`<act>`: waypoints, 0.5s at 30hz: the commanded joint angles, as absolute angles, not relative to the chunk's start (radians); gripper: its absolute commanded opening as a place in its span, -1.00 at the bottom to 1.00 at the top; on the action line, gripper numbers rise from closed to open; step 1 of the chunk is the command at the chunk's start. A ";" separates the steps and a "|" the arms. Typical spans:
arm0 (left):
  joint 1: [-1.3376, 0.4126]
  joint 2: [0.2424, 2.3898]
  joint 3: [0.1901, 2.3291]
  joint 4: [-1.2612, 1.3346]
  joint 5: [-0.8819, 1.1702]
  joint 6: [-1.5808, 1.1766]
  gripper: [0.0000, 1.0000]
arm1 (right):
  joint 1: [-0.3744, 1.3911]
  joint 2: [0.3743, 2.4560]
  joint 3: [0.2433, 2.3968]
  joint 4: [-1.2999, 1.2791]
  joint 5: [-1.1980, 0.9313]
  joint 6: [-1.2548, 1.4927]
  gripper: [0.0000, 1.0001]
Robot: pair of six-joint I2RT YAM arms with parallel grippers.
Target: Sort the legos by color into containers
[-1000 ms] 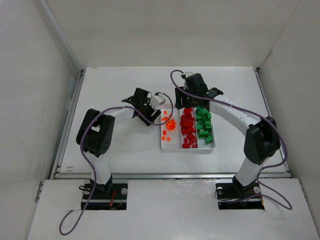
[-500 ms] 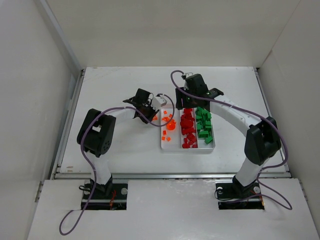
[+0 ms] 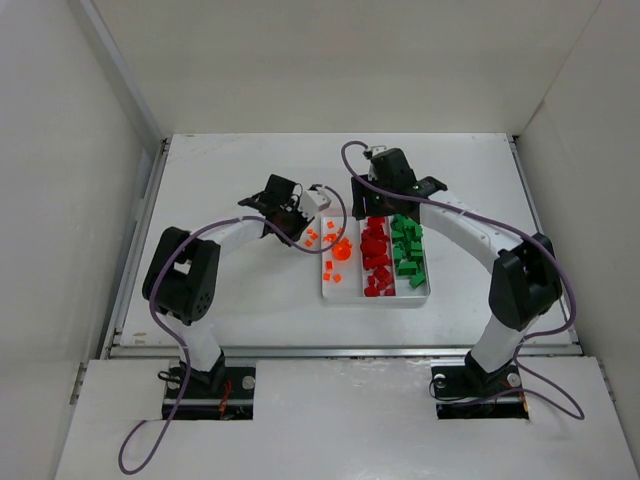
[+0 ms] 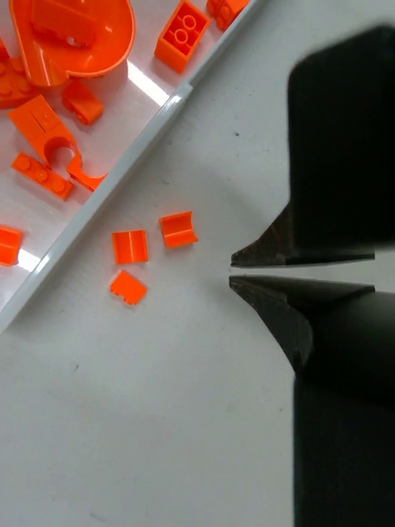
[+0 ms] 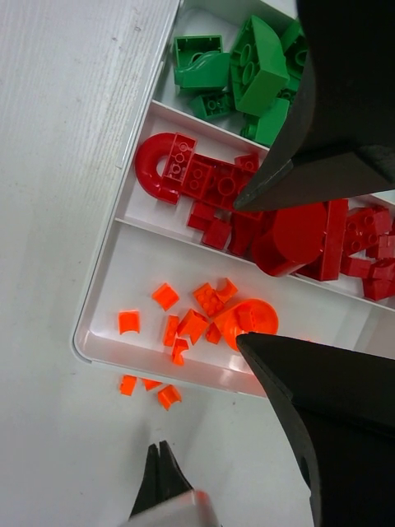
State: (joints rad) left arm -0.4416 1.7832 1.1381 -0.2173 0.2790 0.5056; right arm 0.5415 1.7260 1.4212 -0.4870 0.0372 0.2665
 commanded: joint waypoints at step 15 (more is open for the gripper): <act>-0.523 1.838 1.146 -0.198 0.249 0.477 -0.03 | 0.528 1.683 1.413 -0.468 0.054 0.267 0.32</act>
State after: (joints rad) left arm -0.5262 1.8240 1.1381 -0.2173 0.2592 0.5102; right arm 0.5312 1.7260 1.4094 -0.4892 0.0475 0.2657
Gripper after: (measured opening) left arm 0.490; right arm 0.660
